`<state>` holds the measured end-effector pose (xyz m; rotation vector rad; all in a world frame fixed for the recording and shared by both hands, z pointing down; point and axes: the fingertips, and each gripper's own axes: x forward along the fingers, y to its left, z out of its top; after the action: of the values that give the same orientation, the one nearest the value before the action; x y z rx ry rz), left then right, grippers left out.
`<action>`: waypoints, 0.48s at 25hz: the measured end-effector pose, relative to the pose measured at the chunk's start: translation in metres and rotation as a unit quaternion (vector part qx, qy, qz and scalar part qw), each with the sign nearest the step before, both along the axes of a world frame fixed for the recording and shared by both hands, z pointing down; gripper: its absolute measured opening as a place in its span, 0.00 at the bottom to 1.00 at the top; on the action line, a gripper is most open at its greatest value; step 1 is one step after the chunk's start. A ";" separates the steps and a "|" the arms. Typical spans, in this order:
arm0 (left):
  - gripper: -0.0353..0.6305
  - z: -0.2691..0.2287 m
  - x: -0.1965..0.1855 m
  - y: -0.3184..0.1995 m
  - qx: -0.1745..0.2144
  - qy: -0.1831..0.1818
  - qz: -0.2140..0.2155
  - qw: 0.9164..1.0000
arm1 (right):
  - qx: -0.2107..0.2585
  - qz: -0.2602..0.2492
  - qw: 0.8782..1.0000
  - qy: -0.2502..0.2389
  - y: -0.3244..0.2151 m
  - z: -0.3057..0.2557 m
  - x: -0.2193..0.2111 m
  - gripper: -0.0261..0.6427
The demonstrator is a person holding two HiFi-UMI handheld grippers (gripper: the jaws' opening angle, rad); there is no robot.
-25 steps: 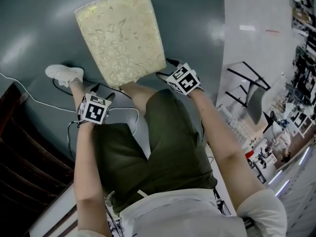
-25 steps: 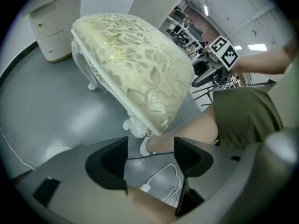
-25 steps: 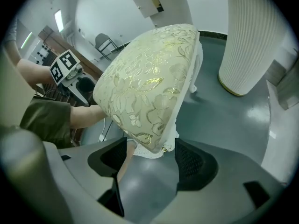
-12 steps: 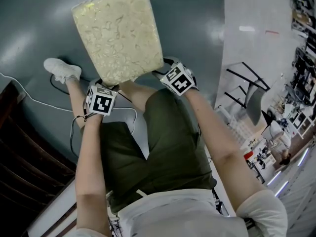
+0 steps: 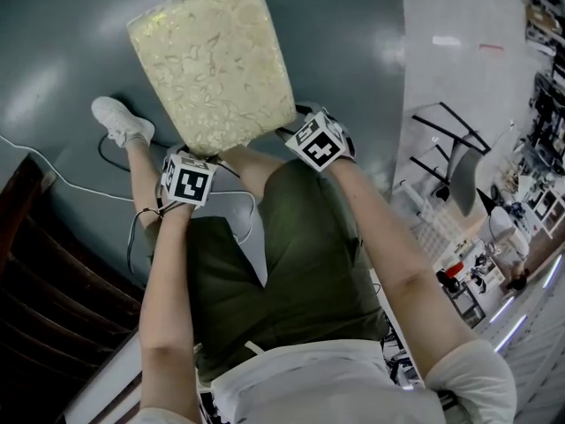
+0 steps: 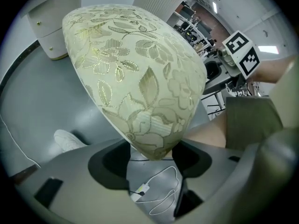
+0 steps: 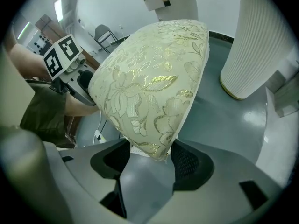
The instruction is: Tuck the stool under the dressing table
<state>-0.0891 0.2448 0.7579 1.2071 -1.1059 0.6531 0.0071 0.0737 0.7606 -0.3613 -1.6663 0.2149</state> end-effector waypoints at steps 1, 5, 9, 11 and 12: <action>0.47 0.000 -0.001 0.003 -0.005 0.001 0.004 1.000 | -0.001 0.004 1.000 0.003 0.003 0.000 0.000 0.46; 0.46 0.004 -0.013 0.011 -0.012 -0.004 0.029 0.999 | -0.007 0.029 0.999 0.011 0.015 0.002 -0.002 0.46; 0.46 0.005 -0.026 0.020 -0.019 -0.012 0.054 0.998 | -0.011 0.067 0.998 0.013 0.029 0.004 -0.004 0.46; 0.46 0.009 -0.032 0.021 -0.014 -0.015 0.058 0.998 | -0.008 0.087 0.996 0.013 0.035 0.007 -0.006 0.46; 0.46 0.011 -0.036 0.021 -0.011 -0.018 0.061 0.998 | -0.006 0.096 0.995 0.014 0.037 0.009 -0.007 0.46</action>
<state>-0.1248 0.2659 0.7684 1.2555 -1.0577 0.7811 0.0002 0.1109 0.7700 -0.2066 -1.6737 0.3714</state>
